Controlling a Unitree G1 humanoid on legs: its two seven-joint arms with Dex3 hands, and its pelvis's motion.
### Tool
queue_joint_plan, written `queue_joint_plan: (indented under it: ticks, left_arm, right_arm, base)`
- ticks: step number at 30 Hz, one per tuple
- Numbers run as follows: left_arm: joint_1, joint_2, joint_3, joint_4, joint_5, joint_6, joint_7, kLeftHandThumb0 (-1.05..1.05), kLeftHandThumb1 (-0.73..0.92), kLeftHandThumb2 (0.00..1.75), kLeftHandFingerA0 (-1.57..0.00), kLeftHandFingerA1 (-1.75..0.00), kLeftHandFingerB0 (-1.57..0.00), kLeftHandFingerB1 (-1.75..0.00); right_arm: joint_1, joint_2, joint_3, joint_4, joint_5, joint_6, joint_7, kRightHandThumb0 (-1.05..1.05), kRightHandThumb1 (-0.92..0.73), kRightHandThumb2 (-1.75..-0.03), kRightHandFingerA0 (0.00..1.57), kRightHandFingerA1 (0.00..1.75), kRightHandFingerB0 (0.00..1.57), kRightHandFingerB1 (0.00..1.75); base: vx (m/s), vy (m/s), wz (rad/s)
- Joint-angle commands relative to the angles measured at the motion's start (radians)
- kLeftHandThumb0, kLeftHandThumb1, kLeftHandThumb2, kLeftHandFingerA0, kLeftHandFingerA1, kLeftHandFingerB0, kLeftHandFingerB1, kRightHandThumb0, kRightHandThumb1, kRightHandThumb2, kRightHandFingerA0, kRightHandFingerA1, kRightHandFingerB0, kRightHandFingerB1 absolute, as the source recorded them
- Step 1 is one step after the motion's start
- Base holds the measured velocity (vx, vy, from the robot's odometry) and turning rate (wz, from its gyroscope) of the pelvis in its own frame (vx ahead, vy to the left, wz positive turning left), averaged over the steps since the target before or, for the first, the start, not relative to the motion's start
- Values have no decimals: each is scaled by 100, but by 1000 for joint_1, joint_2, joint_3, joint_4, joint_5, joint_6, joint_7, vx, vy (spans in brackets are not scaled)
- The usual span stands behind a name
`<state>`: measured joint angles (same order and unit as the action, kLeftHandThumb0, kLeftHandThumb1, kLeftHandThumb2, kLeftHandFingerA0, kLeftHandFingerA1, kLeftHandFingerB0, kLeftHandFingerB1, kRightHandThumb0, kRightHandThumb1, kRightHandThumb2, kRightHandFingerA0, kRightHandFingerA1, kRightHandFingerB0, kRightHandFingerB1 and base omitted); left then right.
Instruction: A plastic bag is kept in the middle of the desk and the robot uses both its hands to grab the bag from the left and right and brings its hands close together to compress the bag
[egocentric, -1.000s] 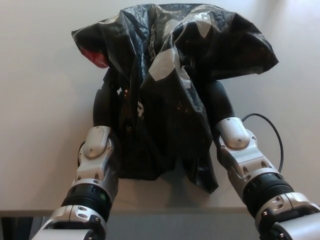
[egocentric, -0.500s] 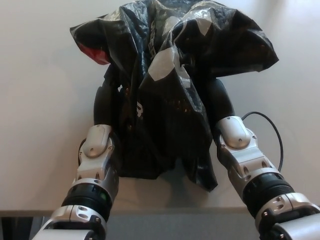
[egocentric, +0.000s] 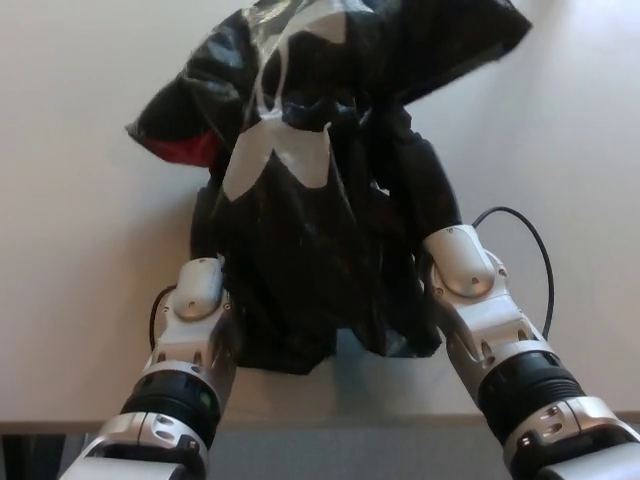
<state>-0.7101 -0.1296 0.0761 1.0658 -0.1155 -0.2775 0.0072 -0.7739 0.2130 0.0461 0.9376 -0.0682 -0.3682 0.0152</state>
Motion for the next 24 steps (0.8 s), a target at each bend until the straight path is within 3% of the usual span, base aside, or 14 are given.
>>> queue_joint_plan:
  ticks: [1,2,3,5,6,9,10,11,12,16,17,18,20,24]
  left_arm:
    - [18,-10,-45,-27,72,84,86,-66,92,88,0,-21,-4,-23]
    - [14,-18,-39,-25,61,75,87,-71,88,122,-1,-23,-12,-32]
    - [12,-19,-39,-22,53,62,65,-65,86,123,-1,-26,-1,-32]
    - [8,-21,-43,-26,57,78,70,-71,89,124,-5,-21,-5,-29]
    - [10,-23,-39,-31,52,93,73,-73,89,123,-5,-26,-5,-26]
    - [10,-33,-14,-40,24,110,49,-74,89,123,0,-21,-5,-22]
    - [18,-34,-15,-50,23,108,35,-70,88,124,0,-24,-1,-24]
    - [18,-34,-17,-56,29,120,41,-71,89,124,0,-23,0,-23]
    - [20,-34,-20,-64,32,127,44,-75,91,123,0,-21,0,-18]
    - [41,-17,-74,-96,113,122,109,-67,87,122,0,-31,0,-24]
    - [53,-18,-76,-107,105,120,96,-77,91,125,0,-19,0,-16]
    - [68,-25,-62,-117,70,119,63,-77,85,108,0,-17,0,-16]
    - [71,-29,-81,-111,113,88,135,-72,89,121,0,-21,-2,-21]
    - [85,-58,-78,-137,104,18,134,-68,83,112,-5,-26,-7,-30]
  right_arm:
    - [46,46,33,-34,24,37,82,-74,-92,-80,2,25,7,24]
    - [52,53,37,-28,27,36,88,-76,-79,-117,0,27,8,26]
    - [59,64,40,-18,32,30,89,-78,-92,-77,0,23,4,23]
    - [59,63,46,-15,26,25,75,-80,-92,-77,0,23,5,22]
    - [63,65,46,-26,29,30,72,-79,-81,-119,0,24,10,24]
    - [65,56,46,-42,40,63,80,-75,-76,-116,0,28,4,26]
    - [67,57,47,-49,42,70,77,-79,-92,-77,0,24,5,24]
    - [70,55,49,-57,43,73,79,-79,-92,-78,2,23,5,23]
    - [72,55,50,-61,43,74,78,-78,-79,-117,0,26,9,24]
    - [86,47,58,-84,40,88,74,-74,-77,-117,0,30,5,26]
    - [96,47,60,-90,41,88,72,-81,-92,-78,4,26,7,24]
    - [108,50,61,-97,43,87,71,-74,-77,-116,0,30,5,27]
    - [106,53,62,-102,51,102,78,-75,-76,-116,0,30,5,26]
    - [79,78,55,-80,76,102,96,-87,-82,-118,3,23,8,18]
  base:
    - [0,0,0]
    - [0,0,0]
    - [0,0,0]
    - [0,0,0]
    - [0,0,0]
    - [0,0,0]
    - [0,0,0]
    - [0,0,0]
    - [0,0,0]
    - [0,0,0]
    - [0,0,0]
    - [0,0,0]
    - [0,0,0]
    - [0,0,0]
